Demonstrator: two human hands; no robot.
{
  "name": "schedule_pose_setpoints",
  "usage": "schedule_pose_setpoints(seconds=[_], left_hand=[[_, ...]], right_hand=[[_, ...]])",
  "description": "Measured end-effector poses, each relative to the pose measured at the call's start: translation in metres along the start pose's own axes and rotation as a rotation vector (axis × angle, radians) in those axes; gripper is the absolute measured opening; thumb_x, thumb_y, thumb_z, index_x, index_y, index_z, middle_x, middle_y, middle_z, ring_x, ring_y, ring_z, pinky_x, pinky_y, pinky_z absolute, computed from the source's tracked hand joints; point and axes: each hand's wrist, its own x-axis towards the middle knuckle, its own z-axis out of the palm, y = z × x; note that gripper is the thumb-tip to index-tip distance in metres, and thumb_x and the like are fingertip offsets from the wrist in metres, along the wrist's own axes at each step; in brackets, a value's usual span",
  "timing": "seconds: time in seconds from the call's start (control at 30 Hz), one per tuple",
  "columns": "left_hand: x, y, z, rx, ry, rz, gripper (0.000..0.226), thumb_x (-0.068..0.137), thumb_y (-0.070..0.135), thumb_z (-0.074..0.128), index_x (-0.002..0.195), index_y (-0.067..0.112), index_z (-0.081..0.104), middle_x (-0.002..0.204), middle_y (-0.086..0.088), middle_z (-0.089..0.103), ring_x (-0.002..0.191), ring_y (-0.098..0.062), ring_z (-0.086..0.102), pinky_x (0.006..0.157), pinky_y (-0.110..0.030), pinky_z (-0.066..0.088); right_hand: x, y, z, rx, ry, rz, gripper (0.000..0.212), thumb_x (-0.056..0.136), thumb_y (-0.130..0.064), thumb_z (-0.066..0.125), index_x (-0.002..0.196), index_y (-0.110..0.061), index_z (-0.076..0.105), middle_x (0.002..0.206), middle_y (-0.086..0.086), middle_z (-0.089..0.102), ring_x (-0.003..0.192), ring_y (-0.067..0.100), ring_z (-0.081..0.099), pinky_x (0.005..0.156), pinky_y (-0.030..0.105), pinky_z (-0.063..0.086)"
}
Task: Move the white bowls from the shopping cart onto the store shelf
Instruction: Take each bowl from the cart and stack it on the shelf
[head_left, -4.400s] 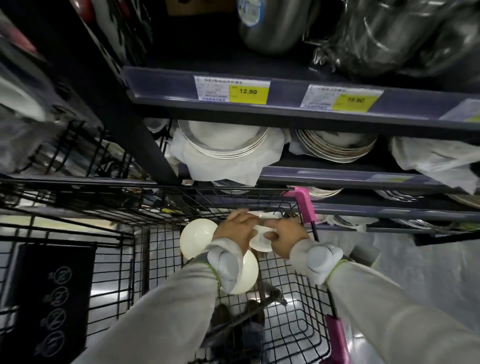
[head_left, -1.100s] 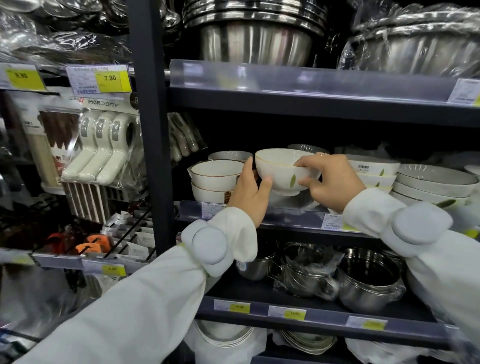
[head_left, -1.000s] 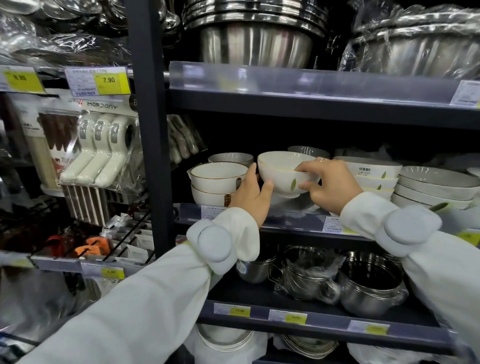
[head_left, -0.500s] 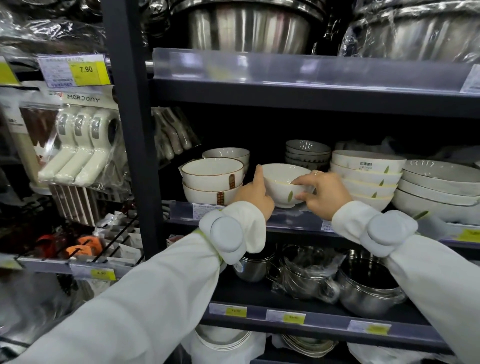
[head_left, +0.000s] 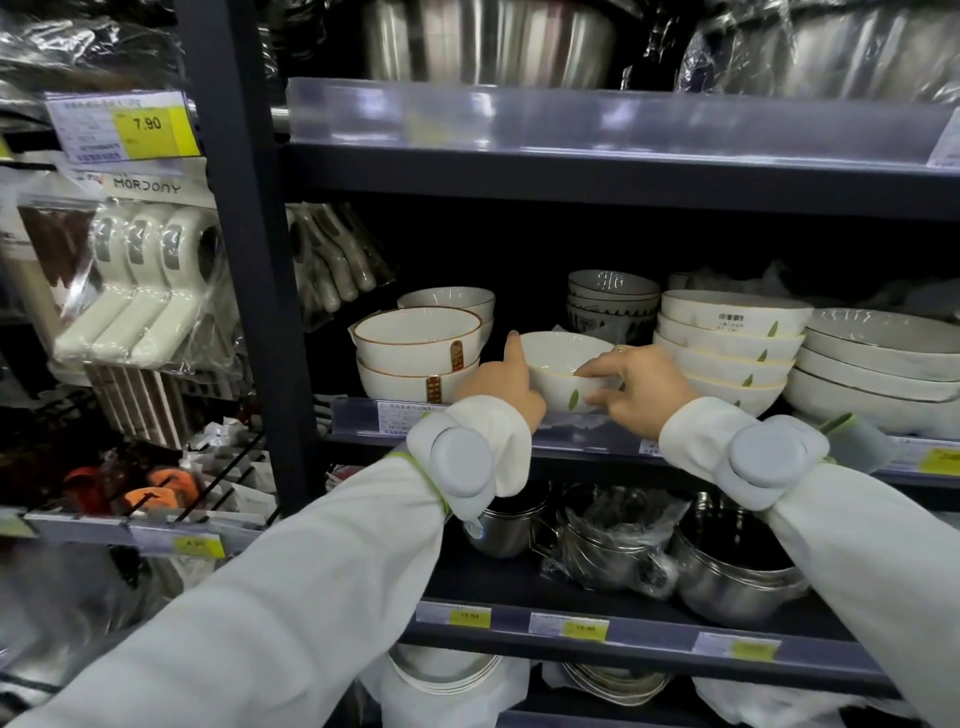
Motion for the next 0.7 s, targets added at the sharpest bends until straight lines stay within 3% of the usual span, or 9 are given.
schedule_pose_setpoints(seconds=[0.27, 0.4, 0.7], left_hand=[[0.000, -0.001, 0.006, 0.004, 0.052, 0.014, 0.071, 0.090, 0.013, 0.041, 0.150, 0.012, 0.001, 0.116, -0.016, 0.061, 0.105, -0.032, 0.057, 0.077, -0.035, 0.044], [-0.004, -0.002, 0.006, -0.016, 0.103, 0.036, 0.070, 0.091, 0.014, 0.042, 0.149, 0.011, 0.004, 0.123, -0.015, 0.058, 0.112, -0.032, 0.055, 0.083, -0.037, 0.044], [-0.018, -0.012, 0.009, -0.166, 0.242, 0.133, 0.070, 0.086, 0.006, 0.044, 0.148, 0.016, 0.015, 0.139, -0.009, 0.049, 0.124, -0.030, 0.048, 0.096, -0.041, 0.043]], right_hand=[[-0.003, -0.002, 0.000, -0.010, -0.029, -0.027, 0.022, 0.084, -0.009, 0.058, 0.103, -0.017, 0.064, 0.107, 0.009, 0.067, 0.105, 0.031, 0.055, 0.091, 0.041, 0.046], [-0.006, -0.004, 0.000, -0.038, -0.037, -0.070, 0.027, 0.089, -0.008, 0.049, 0.112, -0.015, 0.060, 0.112, 0.013, 0.064, 0.106, 0.032, 0.054, 0.091, 0.039, 0.044], [-0.020, -0.013, -0.001, 0.014, 0.167, -0.186, 0.030, 0.092, -0.012, 0.043, 0.120, -0.015, 0.050, 0.106, 0.003, 0.061, 0.106, 0.024, 0.048, 0.085, 0.036, 0.042]])
